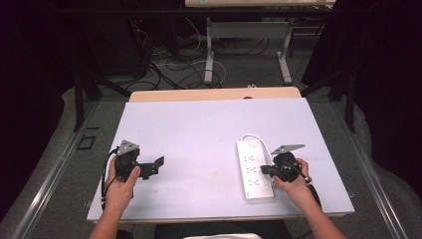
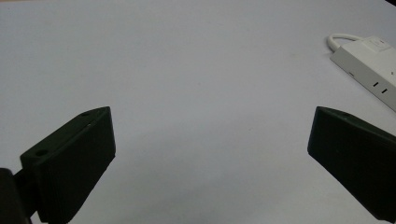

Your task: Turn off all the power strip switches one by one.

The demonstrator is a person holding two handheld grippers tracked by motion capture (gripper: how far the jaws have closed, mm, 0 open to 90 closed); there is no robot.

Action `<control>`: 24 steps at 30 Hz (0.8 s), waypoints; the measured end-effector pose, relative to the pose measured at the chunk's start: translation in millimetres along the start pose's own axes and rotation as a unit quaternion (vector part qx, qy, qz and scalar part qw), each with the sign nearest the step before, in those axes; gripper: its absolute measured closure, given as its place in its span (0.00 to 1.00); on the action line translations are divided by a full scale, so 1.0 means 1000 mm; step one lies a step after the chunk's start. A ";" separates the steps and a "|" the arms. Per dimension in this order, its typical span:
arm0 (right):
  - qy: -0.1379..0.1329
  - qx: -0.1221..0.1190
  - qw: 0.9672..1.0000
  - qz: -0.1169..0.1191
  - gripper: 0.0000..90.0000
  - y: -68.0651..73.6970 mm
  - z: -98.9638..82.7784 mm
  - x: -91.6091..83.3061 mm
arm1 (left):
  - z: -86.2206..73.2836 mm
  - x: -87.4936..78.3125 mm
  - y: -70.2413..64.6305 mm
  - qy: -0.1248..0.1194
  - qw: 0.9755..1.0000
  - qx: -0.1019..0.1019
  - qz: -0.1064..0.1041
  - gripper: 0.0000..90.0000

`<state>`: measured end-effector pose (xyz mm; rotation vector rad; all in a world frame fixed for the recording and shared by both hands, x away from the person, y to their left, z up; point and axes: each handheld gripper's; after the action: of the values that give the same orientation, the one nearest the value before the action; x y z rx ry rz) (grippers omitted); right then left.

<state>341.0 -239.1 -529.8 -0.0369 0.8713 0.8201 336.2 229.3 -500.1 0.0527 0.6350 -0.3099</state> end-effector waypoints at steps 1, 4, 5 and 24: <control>0.002 0.003 1.000 0.000 1.00 0.000 0.000 0.000 | 0.000 0.000 0.000 -0.001 1.000 -0.001 0.000 0.01; 0.003 0.005 1.000 0.001 1.00 0.000 0.001 0.000 | 0.000 0.000 0.000 0.000 1.000 0.000 0.000 0.01; 0.003 0.003 1.000 0.001 1.00 0.000 0.001 0.000 | 0.000 0.000 0.000 0.000 1.000 0.000 0.000 0.01; -0.007 -0.003 1.000 -0.002 1.00 0.002 0.005 -0.012 | 0.000 -0.001 0.000 0.000 1.000 -0.001 -0.001 0.01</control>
<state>338.7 -243.6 -518.0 -0.0367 0.8550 0.8183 335.9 229.7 -499.4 0.0494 0.6348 -0.3101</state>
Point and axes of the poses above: each handheld gripper's, and its own axes: x roughly forward along the jaws, z roughly out of its top, y roughly to its left, and after that the axes turned 10 degrees about z, right-handed
